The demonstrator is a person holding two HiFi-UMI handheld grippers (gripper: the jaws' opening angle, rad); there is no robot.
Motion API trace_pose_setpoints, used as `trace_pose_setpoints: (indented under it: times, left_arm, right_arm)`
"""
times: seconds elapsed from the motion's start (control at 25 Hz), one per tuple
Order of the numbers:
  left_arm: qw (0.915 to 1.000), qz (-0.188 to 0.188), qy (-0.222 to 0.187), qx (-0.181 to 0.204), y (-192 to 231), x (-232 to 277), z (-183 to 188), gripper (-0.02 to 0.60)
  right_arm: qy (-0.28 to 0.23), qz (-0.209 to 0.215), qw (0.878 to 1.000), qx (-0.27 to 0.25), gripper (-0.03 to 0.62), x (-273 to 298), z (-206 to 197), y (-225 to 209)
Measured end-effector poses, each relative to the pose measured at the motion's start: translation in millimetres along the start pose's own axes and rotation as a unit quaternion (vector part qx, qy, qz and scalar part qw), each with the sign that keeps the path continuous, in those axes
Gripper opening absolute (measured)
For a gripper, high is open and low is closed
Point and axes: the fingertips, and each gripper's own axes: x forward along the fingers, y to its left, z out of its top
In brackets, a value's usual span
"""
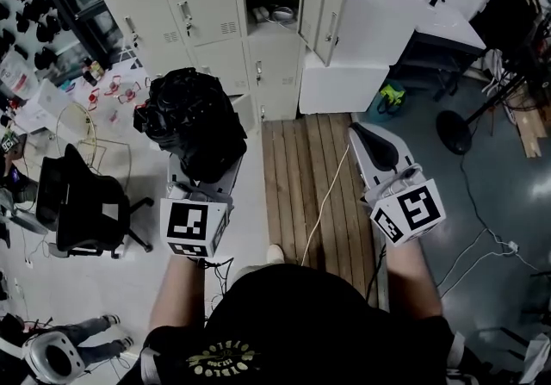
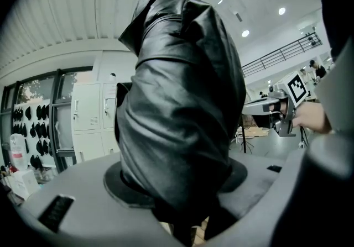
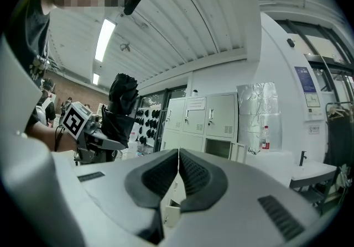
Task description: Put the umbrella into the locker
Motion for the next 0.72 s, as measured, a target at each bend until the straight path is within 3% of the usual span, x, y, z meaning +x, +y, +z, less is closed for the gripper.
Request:
trace_pose_setpoints:
  times: [0.48, 0.72]
  left_arm:
    - [1.0000, 0.000, 0.001, 0.009, 33.4, 16.0, -17.0, 0.268]
    - [0.9999, 0.004, 0.005, 0.009, 73.2, 23.9, -16.7, 0.268]
  right_arm:
    - [0.003, 0.017, 1.000, -0.011, 0.029, 44.8, -6.5, 3.7]
    - [0.017, 0.031, 0.999, -0.008, 0.028, 84.9, -1.2, 10.1]
